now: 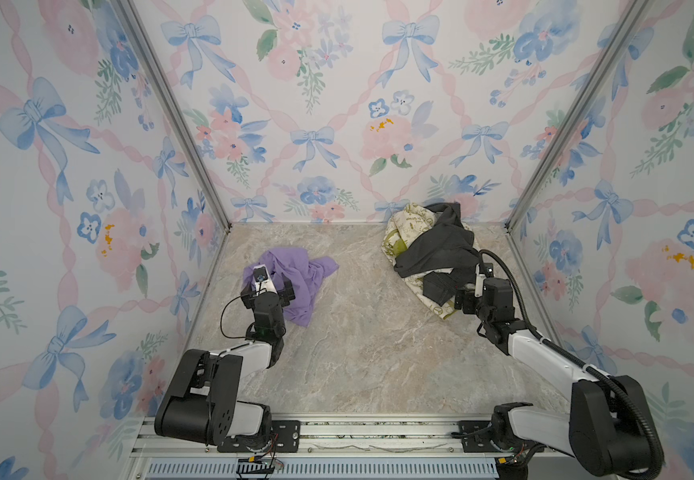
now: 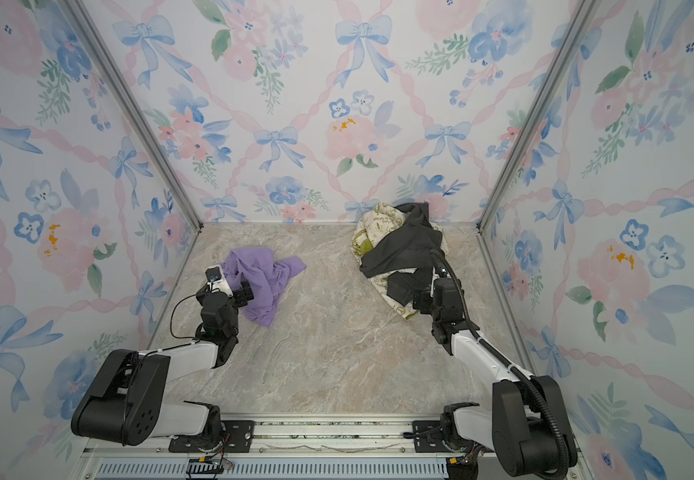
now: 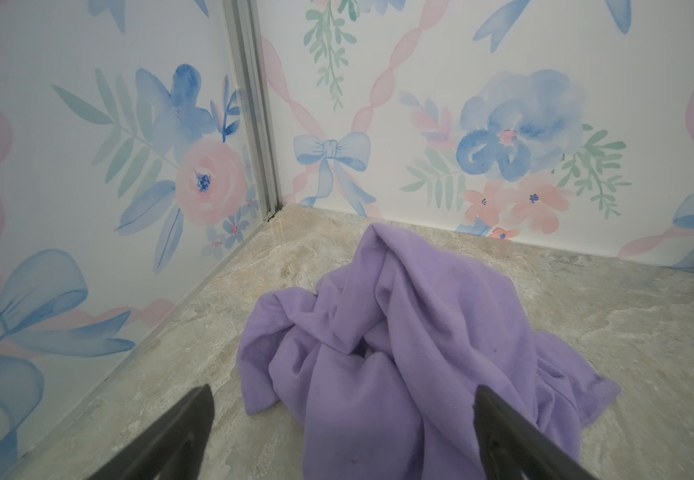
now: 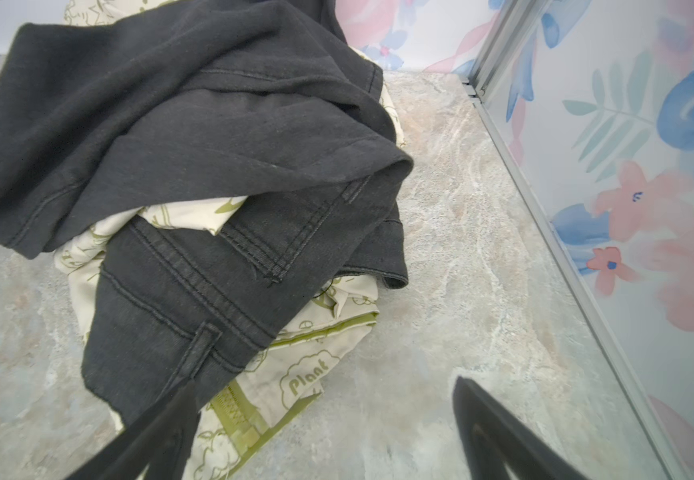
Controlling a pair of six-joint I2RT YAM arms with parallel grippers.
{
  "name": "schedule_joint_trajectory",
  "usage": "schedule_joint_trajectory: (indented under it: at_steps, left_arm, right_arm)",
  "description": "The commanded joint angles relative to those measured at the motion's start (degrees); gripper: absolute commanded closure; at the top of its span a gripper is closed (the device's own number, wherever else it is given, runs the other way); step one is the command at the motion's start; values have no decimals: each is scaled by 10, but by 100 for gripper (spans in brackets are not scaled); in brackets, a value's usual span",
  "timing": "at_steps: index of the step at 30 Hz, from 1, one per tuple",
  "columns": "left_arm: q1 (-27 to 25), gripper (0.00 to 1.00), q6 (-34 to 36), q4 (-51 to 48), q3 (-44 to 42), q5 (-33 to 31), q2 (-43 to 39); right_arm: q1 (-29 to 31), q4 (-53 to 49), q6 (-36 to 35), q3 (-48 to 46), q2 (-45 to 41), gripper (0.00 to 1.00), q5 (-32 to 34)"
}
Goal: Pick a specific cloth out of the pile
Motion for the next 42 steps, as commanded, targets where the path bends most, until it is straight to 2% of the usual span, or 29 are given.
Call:
schedule_joint_trajectory:
  at_steps: [1, 5, 10, 15, 21, 23, 24, 25, 27, 29, 31, 33, 42]
  left_arm:
    - [5, 2, 21, 22, 5, 27, 0]
    - [6, 2, 16, 28, -13, 33, -18]
    - [17, 2, 2, 36, -44, 44, -28]
    - [35, 2, -14, 98, -87, 83, -9]
    - [64, 2, -15, 124, -64, 143, 49]
    - [63, 4, -5, 119, -61, 173, 52]
    - [63, 3, 1, 120, -62, 188, 53]
    - [63, 3, 5, 121, -62, 200, 55]
    - [61, 2, 16, 136, -63, 217, 68]
    - [43, 2, 30, 144, -67, 189, 77]
    - [38, 2, 36, 251, -103, 188, 106]
    - [45, 2, 25, 214, -96, 187, 93]
    - [29, 2, 35, 213, -94, 158, 95]
  right_arm:
    - [-8, 127, -14, -30, 20, 3, 11]
    - [-10, 185, -6, -36, 69, 3, -8]
    - [-9, 195, -29, -22, 103, 3, -23]
    - [-23, 252, -33, -28, 137, 3, -40]
    - [-32, 291, -29, -43, 154, 3, -63]
    - [-36, 340, -30, -69, 166, 3, -83]
    - [-37, 410, -34, -91, 184, 3, -91]
    - [-37, 423, -32, -95, 183, 3, -90]
    - [-36, 369, -35, -81, 170, 3, -88]
    - [-38, 392, -29, -82, 182, 3, -79]
    - [-39, 378, -28, -79, 178, 3, -80]
    - [-39, 378, -28, -78, 177, 3, -80]
    - [-38, 377, -28, -78, 177, 3, -79]
